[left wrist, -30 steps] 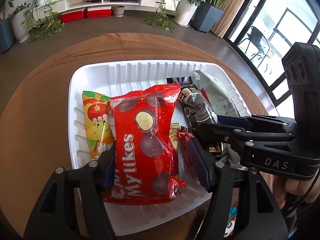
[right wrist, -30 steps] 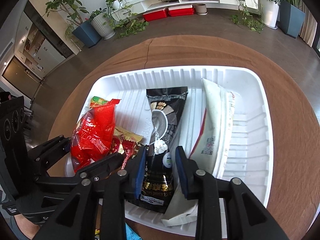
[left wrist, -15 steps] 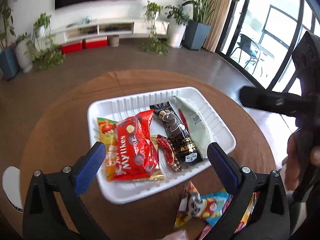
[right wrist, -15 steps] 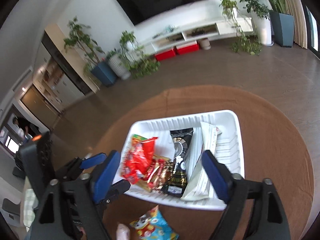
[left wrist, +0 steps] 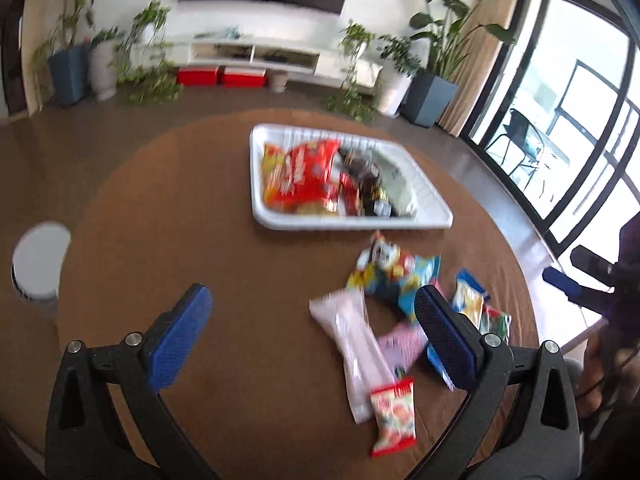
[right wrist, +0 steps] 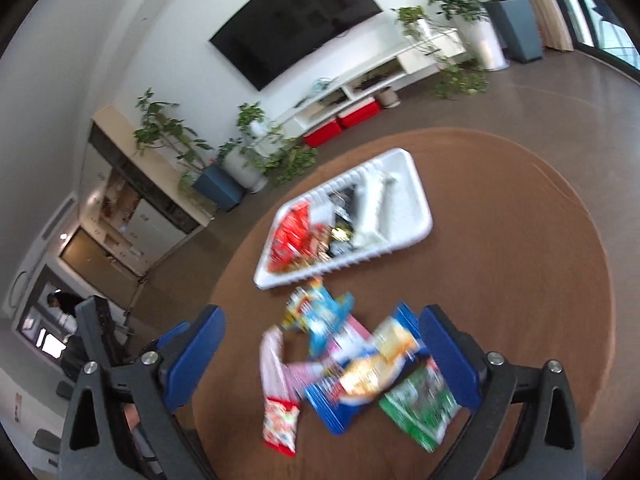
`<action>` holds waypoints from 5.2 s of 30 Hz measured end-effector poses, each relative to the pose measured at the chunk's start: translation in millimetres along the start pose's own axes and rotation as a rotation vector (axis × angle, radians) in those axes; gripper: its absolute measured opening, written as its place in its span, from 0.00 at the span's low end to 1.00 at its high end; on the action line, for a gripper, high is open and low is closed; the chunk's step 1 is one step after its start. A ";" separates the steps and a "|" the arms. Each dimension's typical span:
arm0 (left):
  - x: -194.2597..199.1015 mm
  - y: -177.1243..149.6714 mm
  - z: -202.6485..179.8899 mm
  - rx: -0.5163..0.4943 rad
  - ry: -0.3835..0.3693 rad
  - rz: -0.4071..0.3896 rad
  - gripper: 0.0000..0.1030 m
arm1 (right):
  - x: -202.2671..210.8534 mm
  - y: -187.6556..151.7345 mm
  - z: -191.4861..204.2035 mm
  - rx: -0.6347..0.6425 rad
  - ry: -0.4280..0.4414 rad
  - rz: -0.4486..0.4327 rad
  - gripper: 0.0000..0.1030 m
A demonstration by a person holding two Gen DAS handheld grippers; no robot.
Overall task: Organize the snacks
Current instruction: 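Grasp the white long packet with the left tool while the right tool grasps the blue-and-yellow packet, then carry the white packet and blue-and-yellow packet with both tools over the tray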
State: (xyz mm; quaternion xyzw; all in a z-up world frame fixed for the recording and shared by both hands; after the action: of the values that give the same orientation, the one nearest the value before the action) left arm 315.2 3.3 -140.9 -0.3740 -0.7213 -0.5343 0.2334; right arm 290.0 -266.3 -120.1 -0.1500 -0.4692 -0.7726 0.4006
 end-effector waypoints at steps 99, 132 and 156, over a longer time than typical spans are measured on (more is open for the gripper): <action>-63.5 -65.0 -4.0 -0.125 -0.052 0.204 0.20 | -52.7 -62.2 11.6 0.141 -0.237 0.274 0.27; -39.7 -33.9 -2.8 -0.006 -0.187 0.144 0.20 | -14.1 -35.5 -9.4 0.005 -0.164 0.187 0.27; -91.2 132.6 -67.5 -0.113 -0.203 0.087 0.20 | -83.1 129.9 -6.2 0.184 -0.114 0.107 0.27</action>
State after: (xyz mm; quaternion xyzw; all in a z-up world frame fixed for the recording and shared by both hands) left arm 471.3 -67.1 -107.4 -0.4695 -0.6931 -0.5228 0.1607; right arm 442.2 -262.9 -95.2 -0.1810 -0.5515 -0.6940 0.4259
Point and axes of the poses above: each gripper's, at about its wrist camera, not at the fingertips, and x roughly against the way its jaws point, z to its left, y to its top, the point moved 6 cm from there along -x, roughly the way its jaws point, and after that the axes turned 7 degrees about x, right-handed, at the moved point
